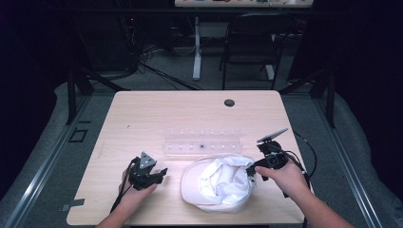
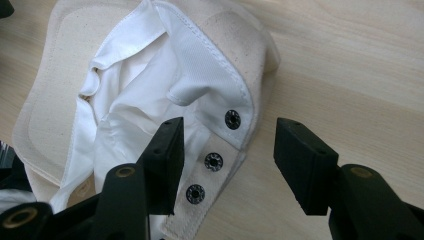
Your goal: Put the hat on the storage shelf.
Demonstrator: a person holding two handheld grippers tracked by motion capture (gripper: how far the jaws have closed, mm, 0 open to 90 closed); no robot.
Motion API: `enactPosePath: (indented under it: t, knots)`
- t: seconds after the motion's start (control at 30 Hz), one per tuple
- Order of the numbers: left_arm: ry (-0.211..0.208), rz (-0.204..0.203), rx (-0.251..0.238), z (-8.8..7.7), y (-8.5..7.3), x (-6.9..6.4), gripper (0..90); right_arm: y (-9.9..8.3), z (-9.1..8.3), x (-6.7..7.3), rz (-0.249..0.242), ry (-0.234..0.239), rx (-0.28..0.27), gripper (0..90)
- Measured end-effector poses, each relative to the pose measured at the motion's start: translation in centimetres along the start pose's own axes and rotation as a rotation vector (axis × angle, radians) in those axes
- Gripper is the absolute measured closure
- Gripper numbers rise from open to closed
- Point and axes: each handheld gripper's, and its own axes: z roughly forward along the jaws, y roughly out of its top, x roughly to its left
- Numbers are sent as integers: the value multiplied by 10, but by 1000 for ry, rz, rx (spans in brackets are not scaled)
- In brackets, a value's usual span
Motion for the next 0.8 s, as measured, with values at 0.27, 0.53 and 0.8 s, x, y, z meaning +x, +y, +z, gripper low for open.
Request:
enactPosePath:
  t: [0.27,0.53,0.8]
  knots:
    - [1,-3,-5,0,0,1,453,1,13,1,42,46,22,456]
    - [-1,-3,-3,0,0,1,453,-1,29,2,60,80,51,456]
    - [0,-6,-6,0,0,1,453,1,23,5,80,113,24,457]
